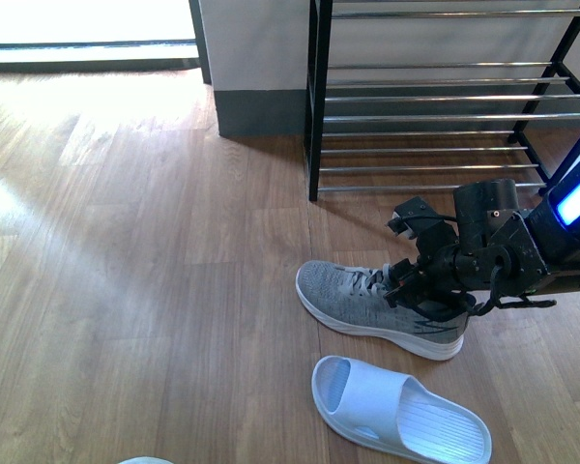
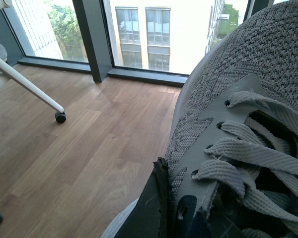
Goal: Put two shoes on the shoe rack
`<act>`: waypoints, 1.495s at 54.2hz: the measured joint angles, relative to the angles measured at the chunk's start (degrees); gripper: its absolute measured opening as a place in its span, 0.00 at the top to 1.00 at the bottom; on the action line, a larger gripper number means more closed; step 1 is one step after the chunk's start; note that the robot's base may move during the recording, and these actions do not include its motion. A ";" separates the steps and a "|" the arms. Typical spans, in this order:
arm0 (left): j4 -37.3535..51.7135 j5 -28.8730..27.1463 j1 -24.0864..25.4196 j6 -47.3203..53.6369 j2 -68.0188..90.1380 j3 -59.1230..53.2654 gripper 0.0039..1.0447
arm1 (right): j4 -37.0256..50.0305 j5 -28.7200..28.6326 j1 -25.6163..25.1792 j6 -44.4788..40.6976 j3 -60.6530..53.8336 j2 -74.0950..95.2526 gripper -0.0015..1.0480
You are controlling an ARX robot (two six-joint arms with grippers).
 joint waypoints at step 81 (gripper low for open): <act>0.00 0.02 0.00 0.00 0.00 0.00 0.99 | -13.29 -8.24 -17.35 -4.04 -61.81 -116.24 0.99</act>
